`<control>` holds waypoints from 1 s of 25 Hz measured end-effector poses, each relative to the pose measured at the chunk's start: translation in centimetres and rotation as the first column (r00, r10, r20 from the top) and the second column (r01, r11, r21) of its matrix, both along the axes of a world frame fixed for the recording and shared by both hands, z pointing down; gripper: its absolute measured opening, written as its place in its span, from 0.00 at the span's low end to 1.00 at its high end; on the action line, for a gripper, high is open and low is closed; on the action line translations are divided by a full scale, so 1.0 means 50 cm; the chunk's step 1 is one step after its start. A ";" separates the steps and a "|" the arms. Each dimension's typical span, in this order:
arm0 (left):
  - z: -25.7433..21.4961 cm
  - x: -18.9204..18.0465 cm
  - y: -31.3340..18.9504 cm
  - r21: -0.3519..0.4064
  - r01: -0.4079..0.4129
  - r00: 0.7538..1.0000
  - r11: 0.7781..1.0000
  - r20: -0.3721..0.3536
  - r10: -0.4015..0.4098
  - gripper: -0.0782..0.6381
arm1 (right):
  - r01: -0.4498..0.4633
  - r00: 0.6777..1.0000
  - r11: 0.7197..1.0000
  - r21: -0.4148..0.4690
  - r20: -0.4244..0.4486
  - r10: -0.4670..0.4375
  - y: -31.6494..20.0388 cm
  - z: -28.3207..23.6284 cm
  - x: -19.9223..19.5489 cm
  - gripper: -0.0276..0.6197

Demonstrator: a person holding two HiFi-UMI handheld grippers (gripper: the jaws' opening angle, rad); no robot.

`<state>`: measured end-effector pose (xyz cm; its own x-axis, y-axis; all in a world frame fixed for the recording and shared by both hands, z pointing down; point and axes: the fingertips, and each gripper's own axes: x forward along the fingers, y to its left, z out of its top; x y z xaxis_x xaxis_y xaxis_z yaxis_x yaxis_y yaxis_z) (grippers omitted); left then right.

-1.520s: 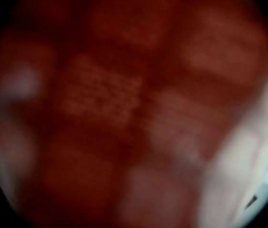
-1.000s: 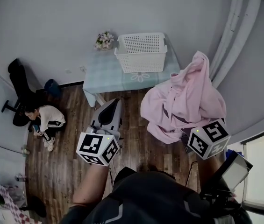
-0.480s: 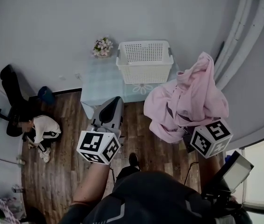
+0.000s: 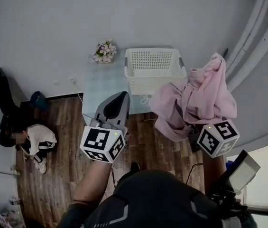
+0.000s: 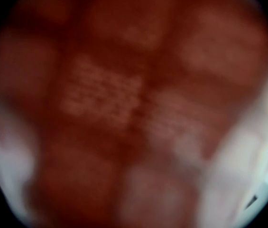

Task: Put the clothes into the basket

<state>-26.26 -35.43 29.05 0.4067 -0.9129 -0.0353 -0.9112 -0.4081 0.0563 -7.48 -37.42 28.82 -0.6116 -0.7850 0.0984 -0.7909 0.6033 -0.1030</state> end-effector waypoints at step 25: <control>0.017 -0.013 -0.314 -0.047 -0.038 0.997 0.998 0.059 0.041 0.12 | -0.057 0.998 0.998 -0.003 0.024 0.057 -0.345 -0.032 0.006 0.64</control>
<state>-26.90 -51.12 29.90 0.4423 -0.8963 0.0319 -0.8968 -0.4418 0.0221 -7.16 -54.69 27.24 -0.5681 -0.8185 0.0860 -0.8213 0.5571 -0.1232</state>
